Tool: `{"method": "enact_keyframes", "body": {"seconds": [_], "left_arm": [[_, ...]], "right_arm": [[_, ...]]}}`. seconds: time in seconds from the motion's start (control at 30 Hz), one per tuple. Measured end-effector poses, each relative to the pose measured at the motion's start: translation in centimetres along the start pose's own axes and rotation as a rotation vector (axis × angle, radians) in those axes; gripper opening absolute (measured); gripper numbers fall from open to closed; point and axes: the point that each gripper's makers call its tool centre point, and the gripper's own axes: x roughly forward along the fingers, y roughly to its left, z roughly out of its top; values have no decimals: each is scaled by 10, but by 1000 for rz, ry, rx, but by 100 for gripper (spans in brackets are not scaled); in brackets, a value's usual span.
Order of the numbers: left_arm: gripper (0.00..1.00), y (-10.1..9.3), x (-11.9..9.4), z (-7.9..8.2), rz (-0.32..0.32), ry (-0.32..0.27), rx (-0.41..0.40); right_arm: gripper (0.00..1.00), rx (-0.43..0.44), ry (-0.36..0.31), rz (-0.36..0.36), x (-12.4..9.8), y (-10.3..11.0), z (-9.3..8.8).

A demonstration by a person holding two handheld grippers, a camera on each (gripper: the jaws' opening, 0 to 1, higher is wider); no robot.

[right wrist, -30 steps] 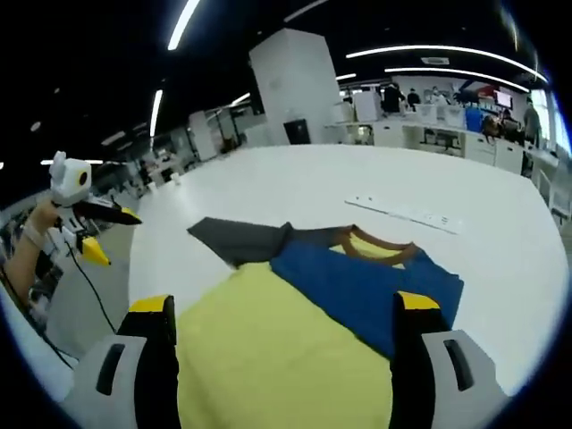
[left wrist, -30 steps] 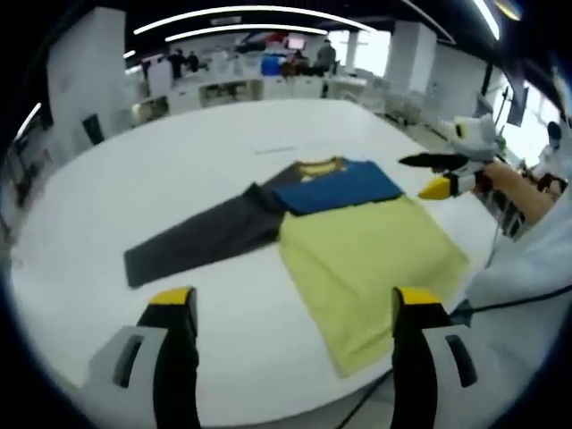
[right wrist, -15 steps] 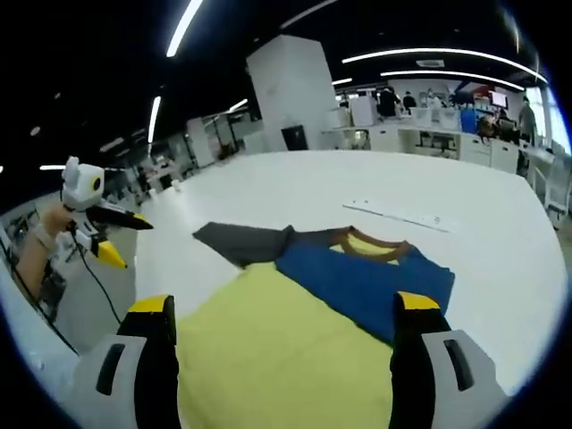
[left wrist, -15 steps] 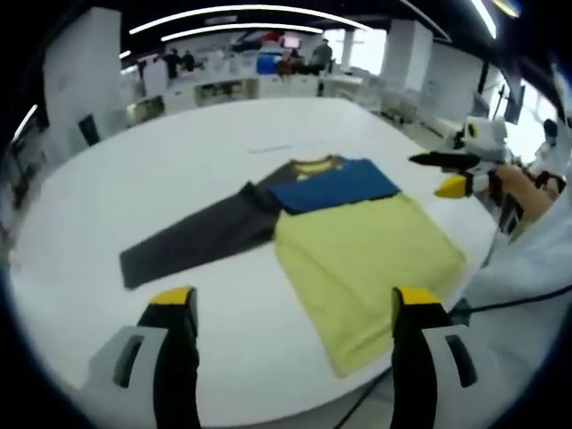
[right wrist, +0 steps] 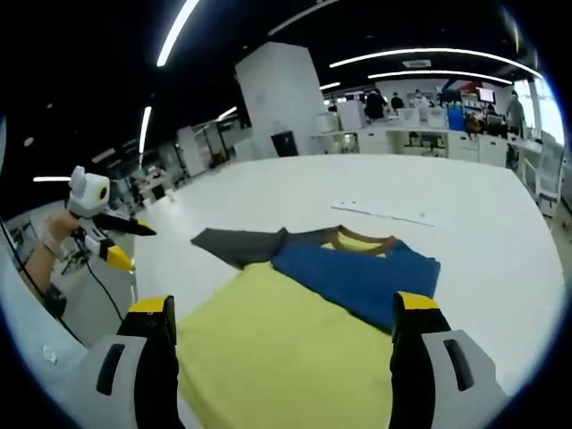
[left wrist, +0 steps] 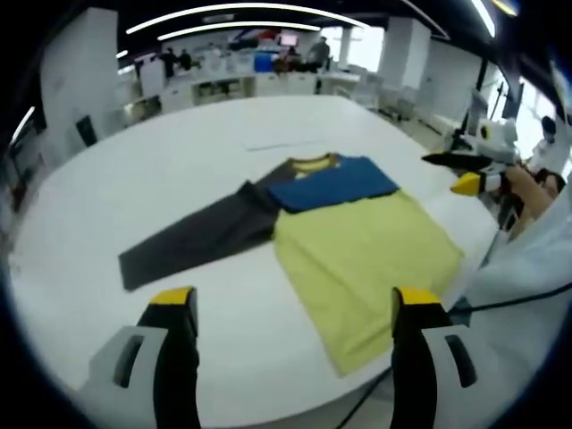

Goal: Fold the garment on the visible template until the final outline fits inside the template.

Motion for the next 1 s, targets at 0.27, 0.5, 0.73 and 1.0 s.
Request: {"method": "enact_keyframes", "body": {"seconds": [0.27, 0.5, 0.73, 1.0], "left_arm": [[85, -4, 4, 3, -18, 5, 8], [85, -6, 8, 5, -28, 10, 14], [85, -2, 9, 6, -36, 7, 10], [85, 8, 8, 6, -24, 10, 7]], "right_arm": [[100, 9, -12, -25, -17, -3, 2], [100, 30, -6, -36, -28, -1, -2], [100, 37, -21, -55, -38, -2, 0], [100, 28, -18, -65, -47, -2, 2]]}}
